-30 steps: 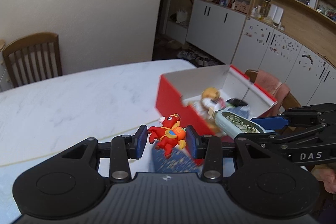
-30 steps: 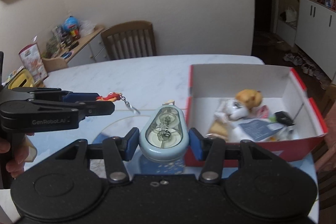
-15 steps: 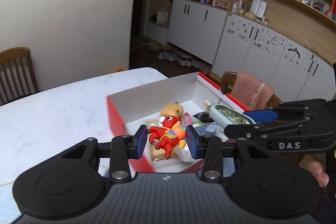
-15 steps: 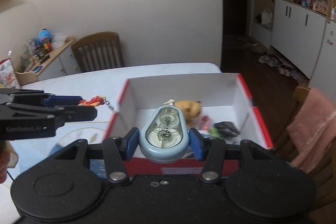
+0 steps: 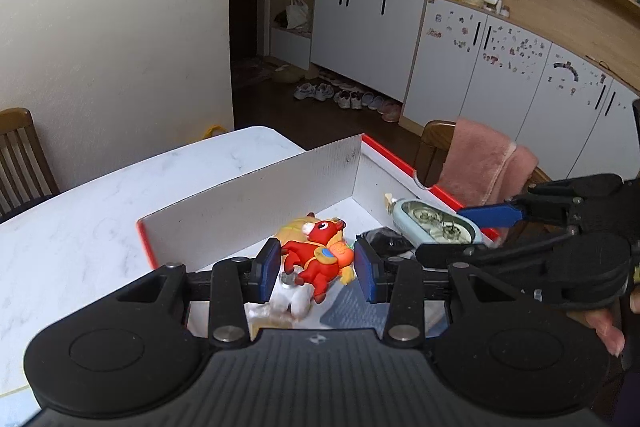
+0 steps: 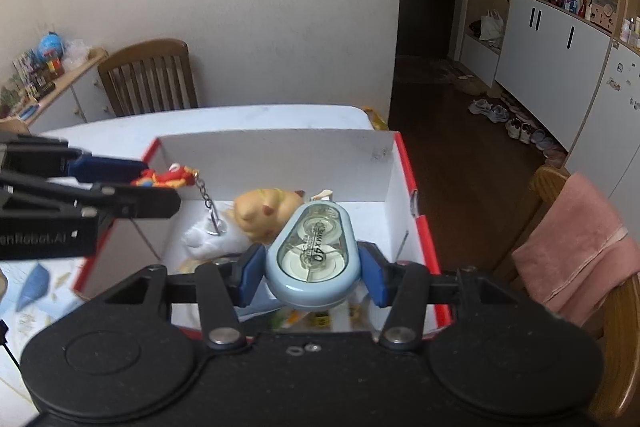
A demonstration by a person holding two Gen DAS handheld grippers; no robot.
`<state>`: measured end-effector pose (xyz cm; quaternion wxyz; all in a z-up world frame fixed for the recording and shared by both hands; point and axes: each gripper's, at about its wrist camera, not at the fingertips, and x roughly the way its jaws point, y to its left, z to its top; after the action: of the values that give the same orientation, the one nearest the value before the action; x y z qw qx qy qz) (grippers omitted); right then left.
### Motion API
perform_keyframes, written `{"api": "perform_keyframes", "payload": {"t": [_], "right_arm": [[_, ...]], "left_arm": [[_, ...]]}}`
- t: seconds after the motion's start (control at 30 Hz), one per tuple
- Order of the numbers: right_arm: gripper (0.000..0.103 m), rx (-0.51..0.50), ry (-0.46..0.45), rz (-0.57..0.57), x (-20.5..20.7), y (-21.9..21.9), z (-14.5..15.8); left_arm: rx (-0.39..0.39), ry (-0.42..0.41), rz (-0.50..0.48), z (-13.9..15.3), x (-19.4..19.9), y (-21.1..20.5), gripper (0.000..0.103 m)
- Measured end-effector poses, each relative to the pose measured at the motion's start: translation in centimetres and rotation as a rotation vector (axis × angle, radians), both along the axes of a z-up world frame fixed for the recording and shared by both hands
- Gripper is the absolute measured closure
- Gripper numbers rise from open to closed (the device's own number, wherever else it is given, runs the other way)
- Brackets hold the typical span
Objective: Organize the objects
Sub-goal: 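Carry the dragon keychain and tape case over the red shoebox with both grippers, then open both grippers to drop the keychain and tape case into the box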
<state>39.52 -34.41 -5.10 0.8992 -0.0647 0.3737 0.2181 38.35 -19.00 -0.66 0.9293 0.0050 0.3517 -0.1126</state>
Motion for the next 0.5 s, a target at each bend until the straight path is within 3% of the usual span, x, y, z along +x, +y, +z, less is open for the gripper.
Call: {"api": "perform_keyframes", "payload": {"t": [0.13, 0.5], "right_arm": [[0.052, -0.040, 0.014, 0.021, 1.2, 0.1, -1.3], [0.052, -0.132, 0.072, 0.086, 3.4, 0.7, -4.2]], "left_arm": [[-0.028, 0.024, -0.008, -1.2, 2.0, -0.6, 0.064], [0.034, 0.122, -0.057, -5.1, 5.5, -2.5, 0.064]]}}
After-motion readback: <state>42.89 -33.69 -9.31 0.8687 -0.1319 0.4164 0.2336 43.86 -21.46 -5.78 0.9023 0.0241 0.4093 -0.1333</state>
